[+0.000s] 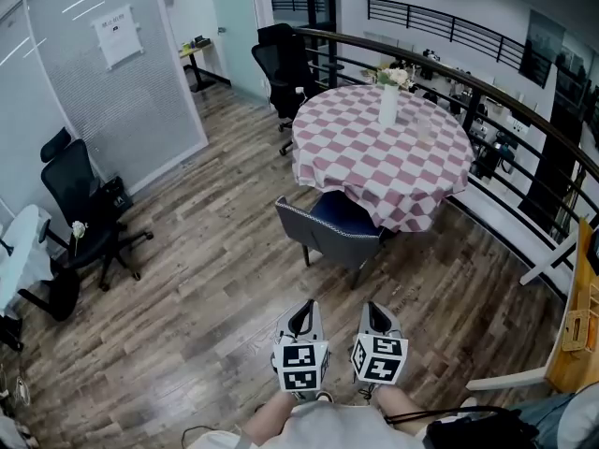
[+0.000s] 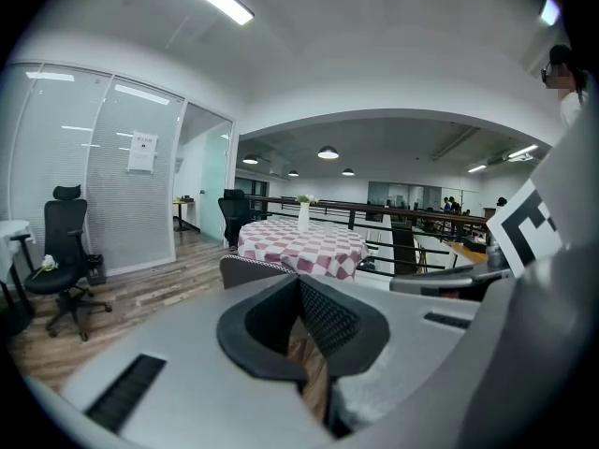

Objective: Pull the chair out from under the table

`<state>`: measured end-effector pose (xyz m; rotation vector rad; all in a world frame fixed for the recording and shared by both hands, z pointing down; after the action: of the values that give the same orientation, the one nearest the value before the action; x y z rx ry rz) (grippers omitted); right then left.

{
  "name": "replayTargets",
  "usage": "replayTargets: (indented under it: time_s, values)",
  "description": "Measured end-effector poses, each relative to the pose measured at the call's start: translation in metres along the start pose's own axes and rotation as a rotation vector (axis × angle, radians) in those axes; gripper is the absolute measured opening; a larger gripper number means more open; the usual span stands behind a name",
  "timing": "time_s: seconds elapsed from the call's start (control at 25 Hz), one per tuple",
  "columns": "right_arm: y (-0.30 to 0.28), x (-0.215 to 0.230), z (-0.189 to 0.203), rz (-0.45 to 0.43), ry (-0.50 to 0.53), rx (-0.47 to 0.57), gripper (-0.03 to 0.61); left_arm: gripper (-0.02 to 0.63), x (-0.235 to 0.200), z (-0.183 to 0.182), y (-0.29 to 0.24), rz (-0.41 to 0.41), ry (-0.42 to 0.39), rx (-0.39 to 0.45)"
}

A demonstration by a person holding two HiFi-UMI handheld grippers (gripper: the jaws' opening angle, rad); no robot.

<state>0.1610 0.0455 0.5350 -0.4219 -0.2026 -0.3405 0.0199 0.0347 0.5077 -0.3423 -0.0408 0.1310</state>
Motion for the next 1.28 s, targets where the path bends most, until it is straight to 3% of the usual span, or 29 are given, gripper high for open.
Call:
replayTargets:
  time_s: [0.36, 0.72, 1.28]
  values:
    - [-0.024, 0.018, 0.000, 0.036, -0.038, -0.015, 0.018, 0.000, -0.008, 0.002, -0.036, -0.002, -0.011, -0.025]
    - [-0.076, 0.018, -0.037, 0.024, -0.039, 0.051, 0.018, 0.000, -0.024, -0.027, -0.101, 0.037, -0.014, -0.002]
    - [-0.177, 0.021, -0.079, 0.069, -0.076, 0.050, 0.018, 0.000, -0.063, -0.065, -0.207, 0.104, -0.036, -0.004]
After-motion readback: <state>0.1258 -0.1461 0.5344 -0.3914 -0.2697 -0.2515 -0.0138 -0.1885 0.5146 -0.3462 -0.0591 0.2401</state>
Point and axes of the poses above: the fingertips, and each gripper's own axes: y backward along the fingers, x to its right, z out of its underside, the point moved 3 cm from there along y, backward along the fingers, and after that the axes turned 15 degrees about -z, right-handed, at the moved point
